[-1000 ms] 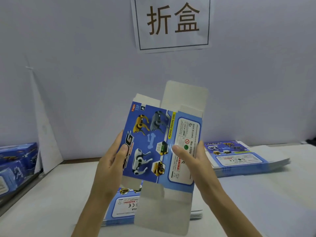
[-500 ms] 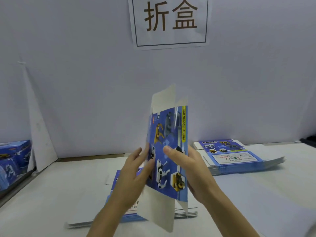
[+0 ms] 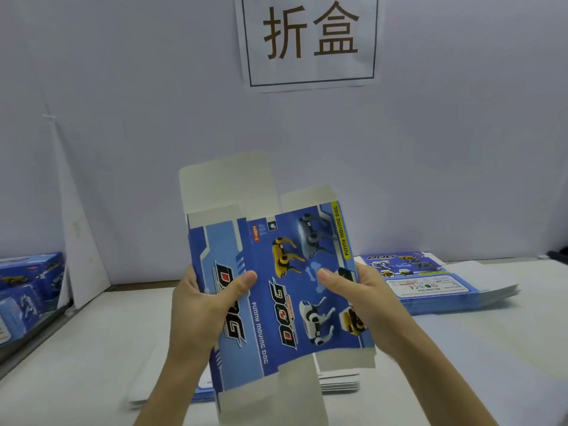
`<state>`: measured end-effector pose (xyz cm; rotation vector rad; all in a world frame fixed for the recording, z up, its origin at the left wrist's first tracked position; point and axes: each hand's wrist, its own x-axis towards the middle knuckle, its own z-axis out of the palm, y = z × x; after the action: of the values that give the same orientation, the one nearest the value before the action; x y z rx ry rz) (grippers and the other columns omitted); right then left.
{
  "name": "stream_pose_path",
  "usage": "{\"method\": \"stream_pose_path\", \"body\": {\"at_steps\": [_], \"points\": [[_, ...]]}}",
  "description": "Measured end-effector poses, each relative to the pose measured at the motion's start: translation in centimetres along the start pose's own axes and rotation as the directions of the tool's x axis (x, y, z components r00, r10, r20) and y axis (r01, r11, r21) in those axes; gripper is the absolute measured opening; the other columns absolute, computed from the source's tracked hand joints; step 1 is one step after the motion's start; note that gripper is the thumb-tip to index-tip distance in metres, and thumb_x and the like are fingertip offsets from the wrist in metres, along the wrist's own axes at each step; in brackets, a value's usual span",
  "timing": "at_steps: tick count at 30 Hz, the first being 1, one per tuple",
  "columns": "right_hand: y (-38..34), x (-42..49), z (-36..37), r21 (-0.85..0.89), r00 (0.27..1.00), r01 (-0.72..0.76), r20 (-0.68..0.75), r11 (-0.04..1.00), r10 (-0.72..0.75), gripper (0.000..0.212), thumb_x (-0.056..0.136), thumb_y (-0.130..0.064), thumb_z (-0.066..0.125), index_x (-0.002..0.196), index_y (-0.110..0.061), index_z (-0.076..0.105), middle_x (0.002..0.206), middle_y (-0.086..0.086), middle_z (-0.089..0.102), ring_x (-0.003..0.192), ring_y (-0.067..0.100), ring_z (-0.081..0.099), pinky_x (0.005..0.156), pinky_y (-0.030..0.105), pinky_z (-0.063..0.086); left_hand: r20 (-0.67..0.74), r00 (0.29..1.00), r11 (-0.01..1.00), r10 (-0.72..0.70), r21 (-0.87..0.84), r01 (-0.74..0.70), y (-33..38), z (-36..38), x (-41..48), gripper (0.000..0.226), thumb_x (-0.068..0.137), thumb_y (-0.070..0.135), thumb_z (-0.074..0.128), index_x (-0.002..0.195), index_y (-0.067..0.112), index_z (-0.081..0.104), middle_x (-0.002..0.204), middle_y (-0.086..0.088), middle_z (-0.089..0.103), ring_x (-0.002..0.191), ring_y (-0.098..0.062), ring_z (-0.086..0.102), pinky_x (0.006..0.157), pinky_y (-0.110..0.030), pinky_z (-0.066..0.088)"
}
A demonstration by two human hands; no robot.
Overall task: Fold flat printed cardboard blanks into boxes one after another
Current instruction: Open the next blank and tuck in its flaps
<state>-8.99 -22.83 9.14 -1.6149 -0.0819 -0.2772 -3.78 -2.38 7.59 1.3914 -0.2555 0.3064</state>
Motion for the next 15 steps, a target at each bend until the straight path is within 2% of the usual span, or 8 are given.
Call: {"method": "stream_pose_path", "body": {"at_steps": [2, 4, 8, 11, 15], "points": [[-0.23, -0.09, 0.06, 0.039, 1.0, 0.022, -0.017, 0.999, -0.021, 0.023, 0.073, -0.036, 0.068, 0.08, -0.014, 0.066, 0.074, 0.007, 0.074, 0.071, 0.016, 0.072, 0.059, 0.019, 0.052, 0.065, 0.998, 1.0, -0.005, -0.019, 0.006, 0.4, -0.3, 0.1, 0.054, 0.057, 0.034, 0.079, 0.105, 0.024, 0.057, 0.092, -0.002, 0.074, 0.073, -0.025, 0.073, 0.053, -0.036, 0.059], [-0.38, -0.13, 0.01, 0.081, 0.999, 0.048, -0.029, 0.996, -0.046, 0.018, 0.075, -0.03, 0.069, 0.086, -0.016, 0.067, 0.08, 0.007, 0.075, 0.076, 0.019, 0.073, 0.06, 0.022, 0.056, 0.121, 0.993, 1.0, -0.014, -0.017, 0.017, 0.64, -0.43, 0.15, 0.056, 0.06, 0.035, 0.078, 0.11, 0.022, 0.056, 0.096, -0.003, 0.074, 0.078, -0.027, 0.073, 0.058, -0.039, 0.06], [-0.53, -0.11, 0.04, 0.059, 0.996, 0.062, -0.068, 0.996, -0.058, 0.009, 0.083, -0.023, 0.066, 0.088, -0.015, 0.066, 0.076, 0.005, 0.074, 0.075, 0.019, 0.072, 0.061, 0.023, 0.058, 0.046, 0.999, 1.0, 0.013, 0.0, -0.013, 0.41, -0.1, 0.1, 0.043, 0.065, 0.03, 0.074, 0.104, 0.027, 0.056, 0.093, 0.001, 0.073, 0.075, -0.021, 0.073, 0.054, -0.036, 0.059], [-0.84, -0.29, -0.12, 0.095, 0.998, 0.044, -0.055, 0.994, -0.039, 0.018, 0.077, -0.027, 0.069, 0.088, -0.013, 0.065, 0.079, 0.005, 0.075, 0.074, 0.019, 0.073, 0.056, 0.021, 0.055, 0.102, 0.995, 1.0, -0.005, -0.02, 0.007, 0.58, -0.13, 0.11, 0.053, 0.063, 0.036, 0.075, 0.111, 0.025, 0.055, 0.097, 0.0, 0.073, 0.08, -0.024, 0.073, 0.058, -0.038, 0.06], [-0.75, -0.37, 0.02, 0.056, 0.995, 0.071, -0.07, 0.996, -0.067, 0.019, 0.074, -0.033, 0.067, 0.087, -0.019, 0.066, 0.078, 0.005, 0.075, 0.071, 0.02, 0.073, 0.056, 0.023, 0.057, 0.053, 0.998, 1.0, 0.021, -0.02, -0.02, 0.63, 0.0, -0.04, 0.043, 0.064, 0.032, 0.073, 0.102, 0.028, 0.056, 0.092, 0.005, 0.074, 0.075, -0.019, 0.073, 0.05, -0.028, 0.056]]}}
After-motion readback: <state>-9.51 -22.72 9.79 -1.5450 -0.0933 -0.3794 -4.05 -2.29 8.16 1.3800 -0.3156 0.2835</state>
